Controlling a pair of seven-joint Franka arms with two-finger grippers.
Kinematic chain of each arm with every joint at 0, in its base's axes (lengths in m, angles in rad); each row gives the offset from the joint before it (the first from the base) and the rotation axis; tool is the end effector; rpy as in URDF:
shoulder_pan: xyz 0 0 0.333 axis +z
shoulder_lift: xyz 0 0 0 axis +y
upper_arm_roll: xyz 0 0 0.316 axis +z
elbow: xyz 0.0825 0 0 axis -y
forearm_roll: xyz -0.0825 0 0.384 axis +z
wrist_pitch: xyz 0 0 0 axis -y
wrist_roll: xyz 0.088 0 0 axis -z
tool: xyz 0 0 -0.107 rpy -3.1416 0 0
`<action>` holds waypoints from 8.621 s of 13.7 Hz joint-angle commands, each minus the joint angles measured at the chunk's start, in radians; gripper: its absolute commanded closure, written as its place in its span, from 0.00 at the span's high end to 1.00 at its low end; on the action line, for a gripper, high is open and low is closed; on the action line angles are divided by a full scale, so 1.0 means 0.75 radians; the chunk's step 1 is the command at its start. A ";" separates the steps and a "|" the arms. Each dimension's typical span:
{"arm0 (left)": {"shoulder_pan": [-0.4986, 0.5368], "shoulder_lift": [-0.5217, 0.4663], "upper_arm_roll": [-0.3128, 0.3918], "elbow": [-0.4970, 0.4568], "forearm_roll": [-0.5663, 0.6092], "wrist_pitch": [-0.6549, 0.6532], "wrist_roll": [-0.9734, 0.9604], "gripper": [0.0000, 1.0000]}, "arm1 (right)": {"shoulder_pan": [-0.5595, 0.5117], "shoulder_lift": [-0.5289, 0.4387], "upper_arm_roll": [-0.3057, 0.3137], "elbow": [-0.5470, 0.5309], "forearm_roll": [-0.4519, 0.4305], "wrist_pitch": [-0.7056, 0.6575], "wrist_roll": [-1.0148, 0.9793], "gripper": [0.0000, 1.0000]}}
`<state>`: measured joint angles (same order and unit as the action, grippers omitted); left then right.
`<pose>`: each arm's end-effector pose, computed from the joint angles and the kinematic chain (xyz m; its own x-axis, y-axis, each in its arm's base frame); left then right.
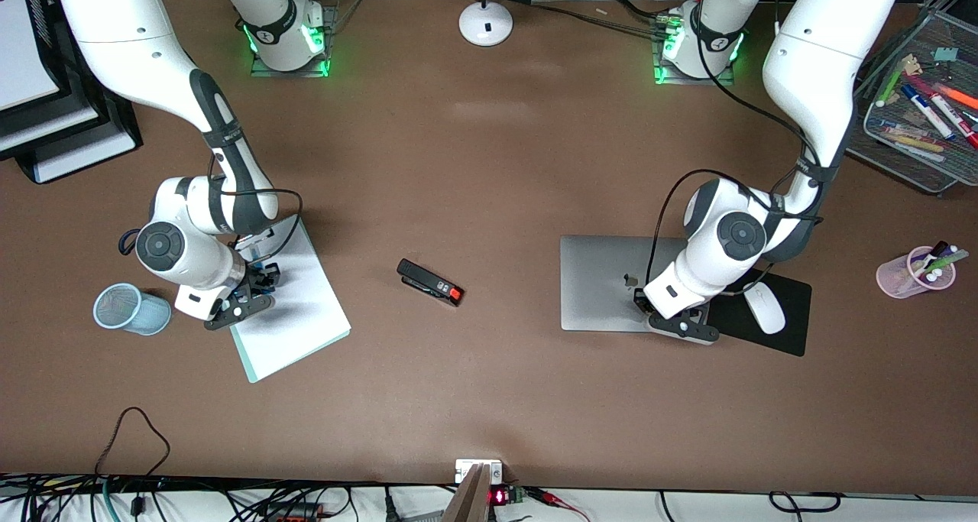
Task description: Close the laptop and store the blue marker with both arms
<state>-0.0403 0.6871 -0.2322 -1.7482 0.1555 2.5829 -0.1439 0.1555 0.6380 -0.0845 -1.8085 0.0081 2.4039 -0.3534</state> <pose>0.6593 -0.1705 0.2042 0.9698 -0.1812 0.1630 -0.1942 -0.9787 0.0673 0.6455 0.0493 0.1863 0.9064 0.4191 -0.0536 0.4209 -0.9067 0.0283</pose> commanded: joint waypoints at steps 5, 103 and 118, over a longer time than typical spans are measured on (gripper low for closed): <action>-0.010 -0.008 0.011 0.038 0.032 -0.016 -0.035 0.00 | 0.003 -0.014 0.002 -0.017 -0.009 0.004 -0.016 0.09; -0.049 -0.847 0.303 0.241 -0.193 -1.372 0.306 1.00 | -0.214 -0.484 0.000 0.343 0.413 -0.892 -0.231 1.00; -0.046 -0.845 0.314 0.241 -0.195 -1.378 0.306 1.00 | -0.150 -0.795 -0.014 0.335 -0.082 -1.144 0.445 1.00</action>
<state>-0.0782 0.0386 0.0016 -1.5984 0.0138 1.5694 0.0839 0.0459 0.0674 -0.1038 -1.5257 -0.0412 1.5385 -0.0508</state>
